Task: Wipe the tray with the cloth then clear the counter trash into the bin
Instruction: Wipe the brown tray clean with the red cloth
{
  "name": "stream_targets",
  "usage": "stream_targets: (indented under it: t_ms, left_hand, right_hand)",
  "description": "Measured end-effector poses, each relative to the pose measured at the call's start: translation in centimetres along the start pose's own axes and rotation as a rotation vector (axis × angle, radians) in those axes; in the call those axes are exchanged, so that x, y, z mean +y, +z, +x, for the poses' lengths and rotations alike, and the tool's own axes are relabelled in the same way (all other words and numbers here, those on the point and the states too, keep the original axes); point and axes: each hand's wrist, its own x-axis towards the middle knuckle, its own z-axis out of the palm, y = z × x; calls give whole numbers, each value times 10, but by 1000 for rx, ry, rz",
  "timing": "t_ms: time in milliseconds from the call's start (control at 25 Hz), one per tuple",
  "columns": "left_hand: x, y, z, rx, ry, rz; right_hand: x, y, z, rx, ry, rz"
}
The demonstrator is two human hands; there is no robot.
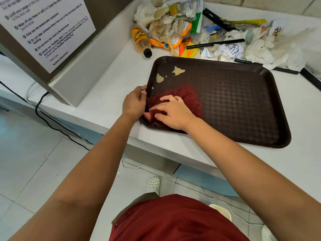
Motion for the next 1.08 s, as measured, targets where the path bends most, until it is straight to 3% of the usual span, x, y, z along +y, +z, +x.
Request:
stream_targets:
  t_ms: [200, 480, 800, 960, 1080]
  left_hand:
    - [-2, 0, 0, -4, -8, -24]
    - [0, 3, -2, 27, 0, 38]
    - [2, 0, 1, 8, -3, 6]
    - [1, -1, 1, 13, -10, -28]
    - [0, -1, 0, 8, -10, -28]
  right_hand:
    - [36, -21, -28, 32, -44, 27]
    - [58, -25, -25, 225, 275, -52]
    - [-12, 0, 5, -60, 71, 25]
    - [-4, -7, -5, -56, 48, 124]
    - [21, -19, -23, 17, -20, 62]
